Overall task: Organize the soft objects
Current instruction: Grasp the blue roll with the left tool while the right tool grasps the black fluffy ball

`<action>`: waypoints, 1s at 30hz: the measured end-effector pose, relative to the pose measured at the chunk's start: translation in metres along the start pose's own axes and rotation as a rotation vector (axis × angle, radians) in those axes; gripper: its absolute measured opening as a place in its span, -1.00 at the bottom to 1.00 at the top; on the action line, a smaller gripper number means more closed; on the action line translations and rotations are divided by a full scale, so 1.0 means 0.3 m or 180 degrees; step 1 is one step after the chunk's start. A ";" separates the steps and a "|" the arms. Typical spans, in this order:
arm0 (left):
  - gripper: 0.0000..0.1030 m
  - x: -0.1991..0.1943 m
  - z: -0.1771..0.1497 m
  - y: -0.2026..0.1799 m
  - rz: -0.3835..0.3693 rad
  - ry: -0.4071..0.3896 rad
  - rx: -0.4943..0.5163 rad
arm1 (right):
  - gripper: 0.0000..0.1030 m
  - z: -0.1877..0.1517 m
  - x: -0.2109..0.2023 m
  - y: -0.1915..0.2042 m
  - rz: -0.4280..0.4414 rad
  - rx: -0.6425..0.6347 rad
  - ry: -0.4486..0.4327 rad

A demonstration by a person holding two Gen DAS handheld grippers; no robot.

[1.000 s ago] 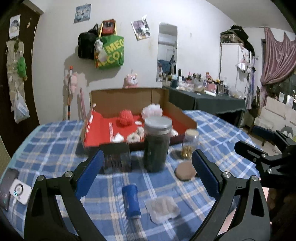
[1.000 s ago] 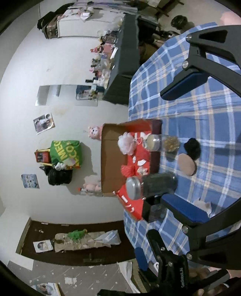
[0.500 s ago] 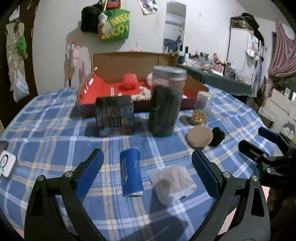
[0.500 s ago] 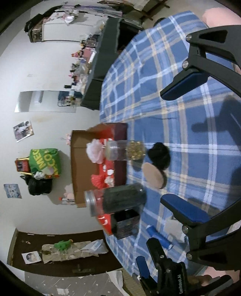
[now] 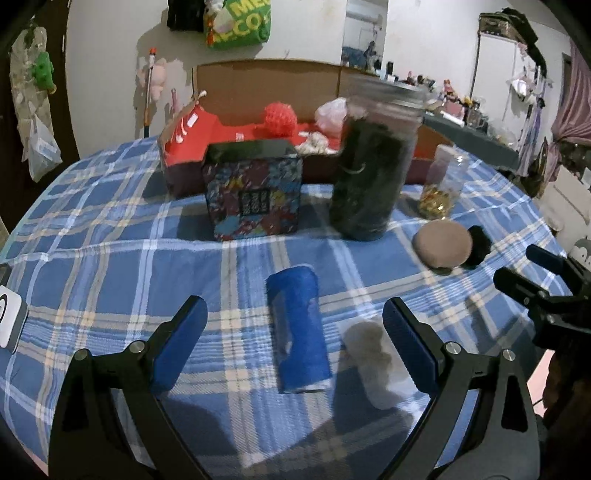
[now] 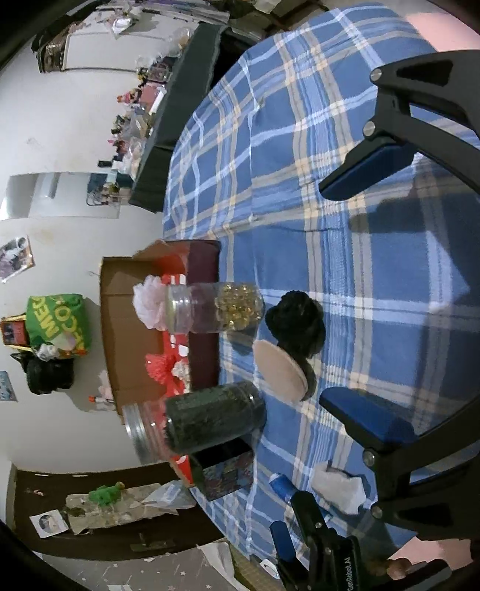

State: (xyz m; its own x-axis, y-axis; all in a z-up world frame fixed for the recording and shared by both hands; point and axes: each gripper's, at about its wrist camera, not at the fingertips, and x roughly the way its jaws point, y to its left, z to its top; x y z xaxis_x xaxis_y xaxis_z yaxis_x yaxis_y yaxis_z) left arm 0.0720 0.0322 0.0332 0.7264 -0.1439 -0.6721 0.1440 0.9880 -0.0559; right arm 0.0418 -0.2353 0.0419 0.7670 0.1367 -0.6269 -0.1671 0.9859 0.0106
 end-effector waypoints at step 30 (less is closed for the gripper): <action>-0.52 0.006 0.101 -0.046 -0.0553 0.0029 0.0255 | -0.42 0.099 -0.004 0.095 0.0866 -0.0246 0.0005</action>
State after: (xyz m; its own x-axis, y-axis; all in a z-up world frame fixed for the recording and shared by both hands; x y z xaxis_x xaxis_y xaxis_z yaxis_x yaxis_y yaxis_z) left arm 0.0917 0.0166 0.0553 0.6799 -0.3110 -0.6641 0.3200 0.9407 -0.1130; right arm 0.0545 -0.2046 0.0663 0.6866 0.3950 -0.6103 -0.4135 0.9027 0.1191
